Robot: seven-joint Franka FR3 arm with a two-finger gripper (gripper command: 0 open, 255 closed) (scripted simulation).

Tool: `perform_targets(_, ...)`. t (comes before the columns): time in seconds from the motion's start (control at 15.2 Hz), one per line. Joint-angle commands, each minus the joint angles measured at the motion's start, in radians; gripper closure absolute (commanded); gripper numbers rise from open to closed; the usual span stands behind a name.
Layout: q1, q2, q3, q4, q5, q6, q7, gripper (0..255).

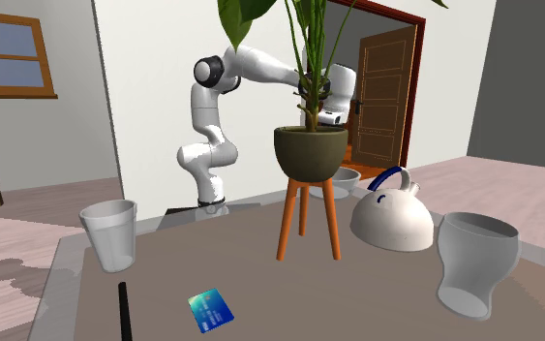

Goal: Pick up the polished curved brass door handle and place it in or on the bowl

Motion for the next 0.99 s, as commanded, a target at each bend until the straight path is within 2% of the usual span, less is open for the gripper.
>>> perform_targets(0.0, 0.000, 0.000, 0.000, -0.002, 0.000, 0.002, 0.000, 255)
perform_targets(0.26, 0.000, 0.000, 0.000, -0.002, 0.000, 0.002, 0.000, 255)
perform_targets(0.33, 0.000, 0.000, 0.000, -0.002, 0.000, 0.002, 0.000, 0)
perform_targets(0.66, 0.000, 0.000, 0.000, -0.002, 0.000, 0.002, 0.000, 0)
perform_targets(0.92, -0.005, 0.018, -0.003, 0.140, -0.015, -0.125, 0.011, 0)
